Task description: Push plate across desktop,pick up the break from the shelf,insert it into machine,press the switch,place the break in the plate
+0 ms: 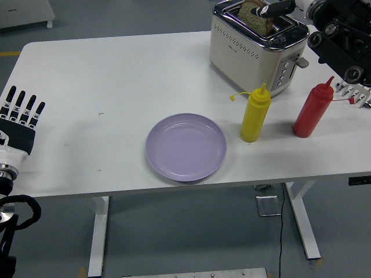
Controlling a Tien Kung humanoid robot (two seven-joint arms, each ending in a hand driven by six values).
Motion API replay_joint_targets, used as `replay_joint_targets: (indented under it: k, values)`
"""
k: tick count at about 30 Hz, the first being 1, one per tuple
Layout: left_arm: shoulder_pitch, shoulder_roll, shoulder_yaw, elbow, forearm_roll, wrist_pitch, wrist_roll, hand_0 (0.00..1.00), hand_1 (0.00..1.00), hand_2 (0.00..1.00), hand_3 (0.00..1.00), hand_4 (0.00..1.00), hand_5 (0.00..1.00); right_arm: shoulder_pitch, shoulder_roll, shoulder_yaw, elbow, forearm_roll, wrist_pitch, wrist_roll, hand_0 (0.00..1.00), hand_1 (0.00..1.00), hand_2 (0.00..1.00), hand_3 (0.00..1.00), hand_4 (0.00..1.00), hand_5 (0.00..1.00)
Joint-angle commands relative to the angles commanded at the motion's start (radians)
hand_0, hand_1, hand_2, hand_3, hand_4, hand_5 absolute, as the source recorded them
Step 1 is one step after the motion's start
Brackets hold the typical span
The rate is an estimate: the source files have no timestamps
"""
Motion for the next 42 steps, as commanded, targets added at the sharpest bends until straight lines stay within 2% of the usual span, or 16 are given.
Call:
replay_joint_targets:
  k: [3, 4, 9, 10, 15, 16, 21, 22, 27, 28, 33, 34, 39, 40, 42]
  values:
    - [0.0, 0.0, 0.0, 0.0, 0.0, 0.0, 0.0, 0.815, 0.873, 0.944, 0.837, 0.608, 0.998, 0.012, 0.025, -0.016, -0.03, -0.016, -0.005, -0.002, 0.743, 0.721, 0.719, 0.827, 0.82, 0.426]
    - [-0.001, 0.0, 0.001, 0.0, 0.0, 0.0, 0.0, 0.819, 0.873, 0.944, 0.837, 0.607, 0.998, 0.017, 0.035, -0.023, -0.042, -0.021, -0.008, -0.003, 0.707, 0.685, 0.689, 0.805, 0.815, 0.425]
    - [-0.003, 0.0, 0.003, 0.001, 0.0, 0.001, 0.0, 0.819, 0.873, 0.944, 0.837, 0.607, 0.998, 0.032, 0.068, -0.048, -0.086, -0.039, -0.025, -0.009, 0.707, 0.685, 0.689, 0.805, 0.815, 0.425]
    - [-0.003, 0.0, 0.003, 0.001, 0.0, 0.001, 0.0, 0.819, 0.874, 0.944, 0.838, 0.605, 0.998, 0.035, 0.073, -0.052, -0.095, -0.044, -0.029, -0.009, 0.666, 0.659, 0.67, 0.785, 0.803, 0.409]
    - [-0.004, 0.001, 0.006, 0.001, 0.0, 0.001, 0.0, 0.819, 0.874, 0.944, 0.838, 0.605, 0.998, 0.047, 0.099, -0.079, -0.144, -0.05, -0.043, -0.01, 0.666, 0.659, 0.67, 0.785, 0.803, 0.409]
    - [-0.004, 0.001, 0.006, 0.001, 0.0, 0.001, 0.0, 0.822, 0.875, 0.946, 0.839, 0.605, 0.998, 0.048, 0.102, -0.086, -0.15, -0.047, -0.045, -0.01, 0.611, 0.629, 0.641, 0.762, 0.757, 0.351]
    - [-0.003, 0.002, 0.005, 0.002, 0.0, 0.001, 0.0, 0.822, 0.875, 0.946, 0.839, 0.605, 0.998, 0.054, 0.12, -0.129, -0.167, -0.028, -0.054, -0.008, 0.611, 0.629, 0.641, 0.762, 0.757, 0.351]
    - [-0.003, 0.002, 0.005, 0.002, 0.0, 0.001, 0.0, 0.824, 0.876, 0.945, 0.839, 0.604, 0.998, 0.055, 0.124, -0.135, -0.17, -0.026, -0.055, -0.009, 0.553, 0.586, 0.608, 0.743, 0.7, 0.278]
    - [-0.004, 0.002, 0.008, 0.002, -0.001, 0.001, 0.0, 0.824, 0.876, 0.945, 0.839, 0.604, 0.998, 0.06, 0.145, -0.155, -0.191, -0.026, -0.074, -0.008, 0.553, 0.586, 0.608, 0.743, 0.7, 0.278]
    - [-0.005, 0.002, 0.01, 0.002, -0.001, 0.001, 0.001, 0.825, 0.878, 0.947, 0.841, 0.603, 0.998, 0.061, 0.148, -0.158, -0.195, -0.026, -0.08, -0.007, 0.506, 0.549, 0.581, 0.707, 0.602, 0.175]
    - [-0.007, 0.002, 0.013, 0.003, -0.002, 0.002, 0.001, 0.825, 0.878, 0.947, 0.841, 0.603, 0.998, 0.064, 0.161, -0.168, -0.219, -0.032, -0.103, -0.004, 0.506, 0.549, 0.581, 0.707, 0.602, 0.175]
    - [-0.007, 0.002, 0.014, 0.003, -0.002, 0.002, 0.001, 0.827, 0.879, 0.947, 0.841, 0.602, 0.998, 0.064, 0.162, -0.169, -0.221, -0.033, -0.104, -0.004, 0.449, 0.499, 0.538, 0.669, 0.575, 0.148]
    - [-0.011, 0.002, 0.013, 0.004, -0.001, 0.002, 0.001, 0.827, 0.879, 0.947, 0.841, 0.602, 0.998, 0.063, 0.175, -0.177, -0.24, -0.041, -0.115, -0.003, 0.449, 0.499, 0.538, 0.669, 0.575, 0.148]
    - [-0.012, 0.002, 0.013, 0.004, -0.001, 0.002, 0.001, 0.827, 0.879, 0.948, 0.841, 0.602, 0.998, 0.062, 0.177, -0.178, -0.243, -0.04, -0.116, -0.003, 0.408, 0.473, 0.518, 0.653, 0.559, 0.126]
    - [-0.014, 0.001, 0.012, 0.004, -0.001, 0.002, 0.001, 0.827, 0.879, 0.948, 0.841, 0.602, 0.998, 0.061, 0.182, -0.179, -0.249, -0.039, -0.118, -0.004, 0.408, 0.473, 0.518, 0.653, 0.559, 0.126]
